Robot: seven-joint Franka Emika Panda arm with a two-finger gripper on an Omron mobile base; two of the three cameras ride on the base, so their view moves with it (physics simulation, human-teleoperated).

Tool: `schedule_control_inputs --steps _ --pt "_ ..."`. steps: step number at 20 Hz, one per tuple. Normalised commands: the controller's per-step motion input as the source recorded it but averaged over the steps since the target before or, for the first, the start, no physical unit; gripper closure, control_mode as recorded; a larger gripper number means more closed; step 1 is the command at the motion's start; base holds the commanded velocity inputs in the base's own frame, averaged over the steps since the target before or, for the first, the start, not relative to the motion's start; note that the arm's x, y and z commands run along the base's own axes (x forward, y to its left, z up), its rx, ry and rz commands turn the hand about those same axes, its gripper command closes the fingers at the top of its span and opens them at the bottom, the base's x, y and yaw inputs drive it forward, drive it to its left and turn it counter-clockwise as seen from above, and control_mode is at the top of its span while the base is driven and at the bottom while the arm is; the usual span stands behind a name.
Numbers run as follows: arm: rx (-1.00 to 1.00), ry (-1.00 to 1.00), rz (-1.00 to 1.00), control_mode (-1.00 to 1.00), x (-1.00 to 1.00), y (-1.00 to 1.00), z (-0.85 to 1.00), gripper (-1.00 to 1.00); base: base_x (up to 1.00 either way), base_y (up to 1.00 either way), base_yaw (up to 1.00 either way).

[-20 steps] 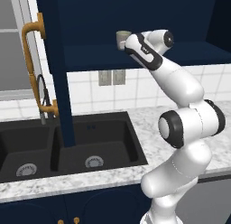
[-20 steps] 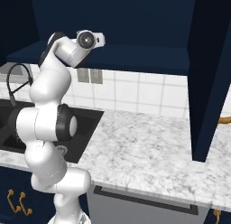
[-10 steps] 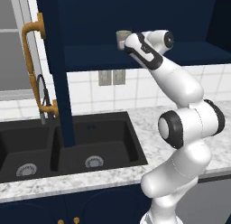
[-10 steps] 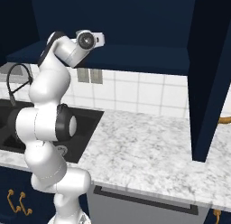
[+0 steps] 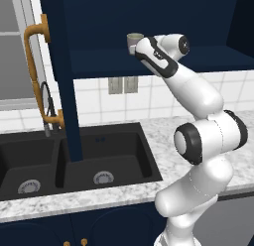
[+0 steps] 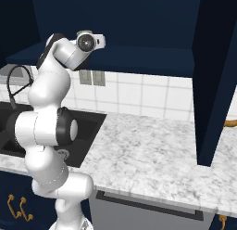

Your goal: Gather all objects into one cabinet and sort the glasses and bowls to opposite sides.

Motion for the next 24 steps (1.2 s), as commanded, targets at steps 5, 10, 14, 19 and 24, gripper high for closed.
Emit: schedule_control_inputs --steps 5,10,14,19,24 --pt "0.11 0.0 -0.03 -1.0 -0.21 -0.02 0.0 1.0 0.0 0.0 0.0" --pt "0.15 0.0 -0.23 -1.0 -0.64 -0.07 0.0 1.0 0.0 0.0 0.0" --pt "0.08 0.0 -0.09 -1.0 -0.65 -0.04 0.06 1.0 0.0 0.0 0.0" --pt "0.02 0.15 0.0 -1.0 -0.69 -0.01 0.29 1.0 0.0 0.0 0.0" --pt "0.03 0.23 0.0 -1.0 -0.8 -0.01 0.45 1.0 0.0 0.0 0.0"
